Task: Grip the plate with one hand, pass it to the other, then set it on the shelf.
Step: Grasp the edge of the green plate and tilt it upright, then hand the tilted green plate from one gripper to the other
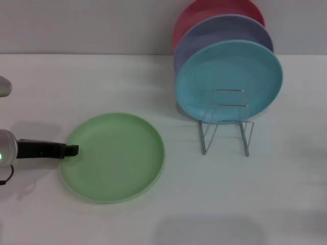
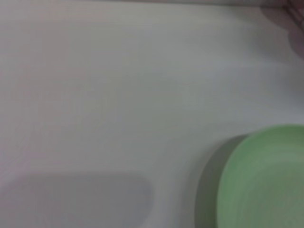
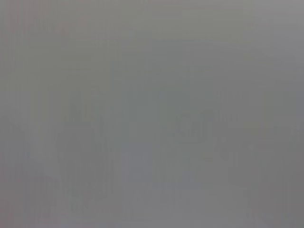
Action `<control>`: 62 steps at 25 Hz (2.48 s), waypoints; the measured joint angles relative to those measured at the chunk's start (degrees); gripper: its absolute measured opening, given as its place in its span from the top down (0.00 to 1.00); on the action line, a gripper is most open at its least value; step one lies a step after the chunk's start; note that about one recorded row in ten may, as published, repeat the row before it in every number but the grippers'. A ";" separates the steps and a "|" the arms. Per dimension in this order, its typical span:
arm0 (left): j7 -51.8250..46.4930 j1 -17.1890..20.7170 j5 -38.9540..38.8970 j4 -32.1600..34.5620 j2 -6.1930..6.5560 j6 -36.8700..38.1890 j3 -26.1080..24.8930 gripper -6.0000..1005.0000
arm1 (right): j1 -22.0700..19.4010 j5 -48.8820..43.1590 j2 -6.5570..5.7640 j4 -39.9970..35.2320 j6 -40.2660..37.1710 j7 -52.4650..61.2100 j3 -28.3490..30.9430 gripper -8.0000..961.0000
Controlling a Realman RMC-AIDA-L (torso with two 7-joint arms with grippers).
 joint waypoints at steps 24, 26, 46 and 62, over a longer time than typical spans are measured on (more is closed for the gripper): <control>0.59 -2.36 1.74 0.34 -0.12 -0.95 -0.52 0.97 | 0.07 0.03 0.00 -0.23 -0.73 0.00 0.00 0.14; 0.71 -1.95 1.64 2.23 -0.06 -1.22 -0.50 0.97 | -0.03 0.00 0.00 -0.03 -1.87 0.00 -0.08 0.14; 3.71 -0.93 1.39 16.95 -0.08 -2.94 -1.25 0.97 | 18.06 -7.64 -3.74 1.69 -26.25 17.42 -11.22 0.14; 3.45 -0.84 1.48 19.40 -0.23 -3.08 -1.21 0.97 | 38.03 -25.02 -9.20 3.22 -4.56 25.87 -8.47 0.14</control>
